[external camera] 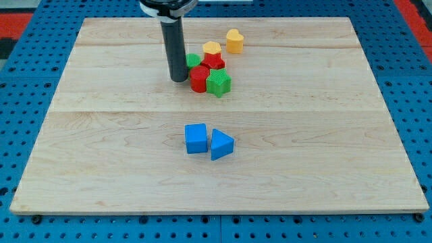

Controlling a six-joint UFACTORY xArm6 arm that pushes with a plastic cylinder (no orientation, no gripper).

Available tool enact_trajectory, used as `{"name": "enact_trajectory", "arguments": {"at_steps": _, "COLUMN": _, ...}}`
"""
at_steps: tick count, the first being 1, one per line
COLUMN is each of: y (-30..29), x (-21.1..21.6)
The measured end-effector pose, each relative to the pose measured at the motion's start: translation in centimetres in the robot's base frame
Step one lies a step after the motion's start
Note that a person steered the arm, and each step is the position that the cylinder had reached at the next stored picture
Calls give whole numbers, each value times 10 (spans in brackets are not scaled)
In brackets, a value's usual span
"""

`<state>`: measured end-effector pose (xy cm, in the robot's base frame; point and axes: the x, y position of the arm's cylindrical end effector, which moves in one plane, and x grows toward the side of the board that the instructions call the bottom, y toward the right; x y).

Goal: Place blue cube to the top right of the green star

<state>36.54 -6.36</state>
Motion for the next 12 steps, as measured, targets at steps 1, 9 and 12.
{"name": "enact_trajectory", "arguments": {"at_steps": 1, "y": 3, "x": 0}}
{"name": "enact_trajectory", "arguments": {"at_steps": 9, "y": -17, "x": 203}}
{"name": "enact_trajectory", "arguments": {"at_steps": 12, "y": 47, "x": 200}}
